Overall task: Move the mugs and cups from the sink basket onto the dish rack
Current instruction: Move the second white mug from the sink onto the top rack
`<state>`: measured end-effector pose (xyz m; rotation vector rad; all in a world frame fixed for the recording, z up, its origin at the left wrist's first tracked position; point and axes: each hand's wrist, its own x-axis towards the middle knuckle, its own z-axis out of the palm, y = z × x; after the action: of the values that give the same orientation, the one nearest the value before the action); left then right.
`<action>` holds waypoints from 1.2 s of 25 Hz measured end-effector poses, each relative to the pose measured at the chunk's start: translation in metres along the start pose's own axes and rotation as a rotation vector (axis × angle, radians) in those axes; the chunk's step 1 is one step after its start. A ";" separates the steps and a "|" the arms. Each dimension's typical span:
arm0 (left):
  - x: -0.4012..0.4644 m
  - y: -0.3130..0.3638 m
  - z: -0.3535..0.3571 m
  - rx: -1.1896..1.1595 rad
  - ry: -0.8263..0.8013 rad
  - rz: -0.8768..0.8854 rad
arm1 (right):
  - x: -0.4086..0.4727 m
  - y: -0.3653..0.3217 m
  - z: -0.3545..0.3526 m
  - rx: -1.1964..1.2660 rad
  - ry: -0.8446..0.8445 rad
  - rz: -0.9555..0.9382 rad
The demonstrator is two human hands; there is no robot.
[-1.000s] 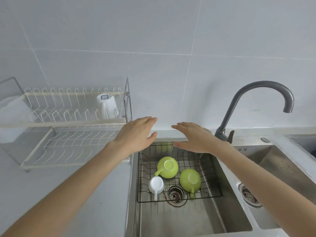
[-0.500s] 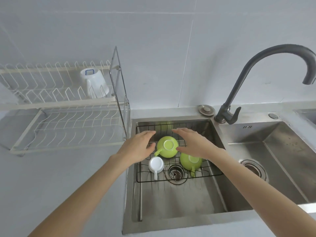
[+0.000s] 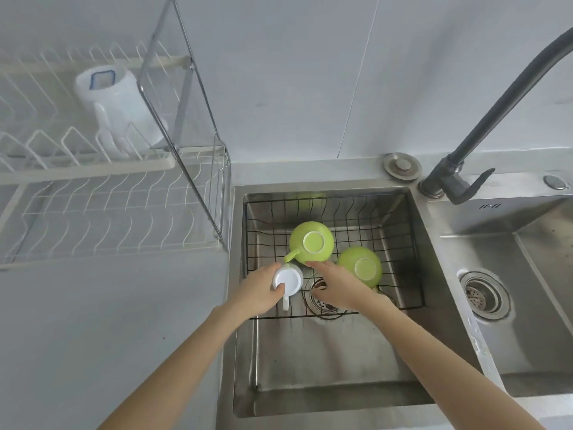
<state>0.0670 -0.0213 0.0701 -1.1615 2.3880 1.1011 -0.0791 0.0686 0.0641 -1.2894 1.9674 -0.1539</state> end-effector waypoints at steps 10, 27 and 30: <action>0.056 -0.024 0.042 -0.289 -0.072 -0.224 | 0.058 0.018 0.033 0.232 -0.046 0.051; 0.065 -0.022 0.048 -0.447 -0.003 -0.257 | 0.063 0.026 0.060 0.319 0.049 0.059; 0.054 -0.020 0.040 -0.483 0.009 -0.191 | 0.051 0.025 0.053 0.371 0.098 0.012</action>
<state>0.0446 -0.0301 0.0047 -1.5036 2.0146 1.6572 -0.0726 0.0540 -0.0116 -1.0424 1.9139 -0.5580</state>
